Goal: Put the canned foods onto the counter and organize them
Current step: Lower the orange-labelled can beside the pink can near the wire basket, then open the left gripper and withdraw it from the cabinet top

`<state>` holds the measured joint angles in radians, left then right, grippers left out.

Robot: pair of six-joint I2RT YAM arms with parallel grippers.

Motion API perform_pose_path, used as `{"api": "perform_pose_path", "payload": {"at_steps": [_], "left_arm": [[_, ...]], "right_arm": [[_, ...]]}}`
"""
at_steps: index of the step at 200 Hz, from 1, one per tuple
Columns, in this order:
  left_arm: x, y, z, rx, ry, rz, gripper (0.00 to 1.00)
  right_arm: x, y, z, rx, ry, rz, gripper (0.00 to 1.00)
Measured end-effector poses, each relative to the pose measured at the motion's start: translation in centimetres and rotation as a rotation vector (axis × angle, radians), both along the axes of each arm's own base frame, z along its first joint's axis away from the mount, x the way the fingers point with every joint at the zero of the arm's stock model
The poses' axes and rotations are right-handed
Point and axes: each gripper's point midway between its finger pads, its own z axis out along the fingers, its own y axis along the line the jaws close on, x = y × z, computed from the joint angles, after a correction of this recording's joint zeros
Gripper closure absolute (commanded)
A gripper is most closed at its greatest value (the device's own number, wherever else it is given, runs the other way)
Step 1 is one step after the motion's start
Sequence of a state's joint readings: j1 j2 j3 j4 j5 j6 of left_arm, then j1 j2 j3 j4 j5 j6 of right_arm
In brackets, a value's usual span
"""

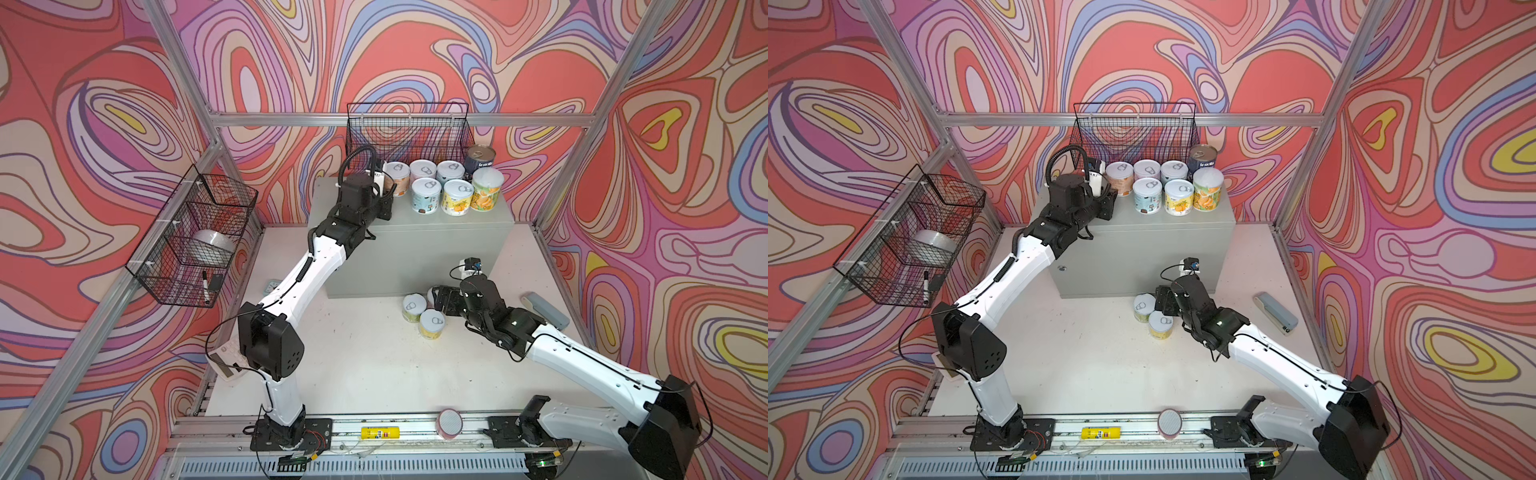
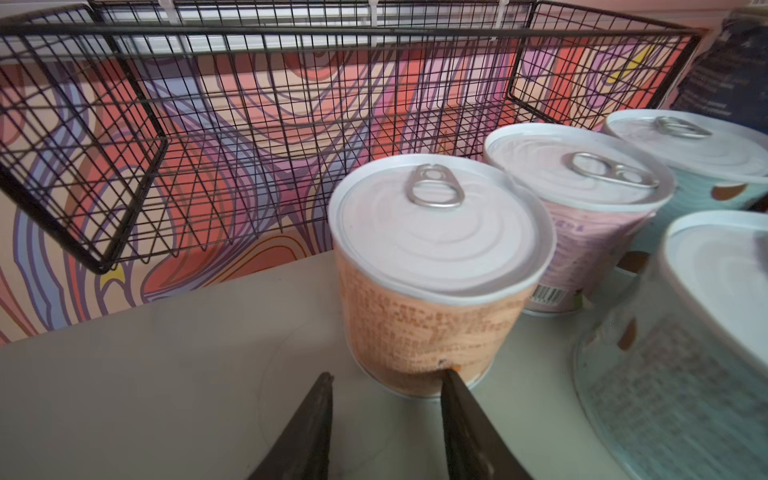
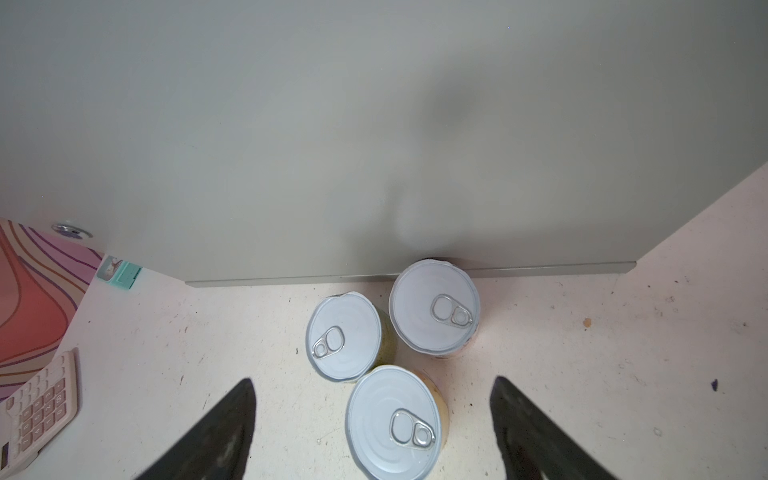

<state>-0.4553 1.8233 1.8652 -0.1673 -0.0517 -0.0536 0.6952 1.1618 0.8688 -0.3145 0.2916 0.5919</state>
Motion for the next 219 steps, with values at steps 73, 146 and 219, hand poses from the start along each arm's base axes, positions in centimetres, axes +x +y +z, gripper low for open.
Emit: {"api": "perform_pose_path", "payload": {"at_steps": [73, 146, 219], "left_arm": [[0.1, 0.6, -0.1, -0.006, -0.011, 0.016, 0.33], [-6.1, 4.0, 3.4, -0.040, -0.063, 0.056, 0.00], [-12.9, 2.1, 3.0, 0.078, -0.043, 0.020, 0.00]], "right_arm": [[0.0, 0.0, -0.2, -0.003, 0.005, 0.000, 0.09], [-0.6, -0.5, 1.7, 0.028, -0.046, 0.005, 0.09], [-1.6, -1.3, 0.5, -0.002, -0.038, 0.019, 0.08]]}}
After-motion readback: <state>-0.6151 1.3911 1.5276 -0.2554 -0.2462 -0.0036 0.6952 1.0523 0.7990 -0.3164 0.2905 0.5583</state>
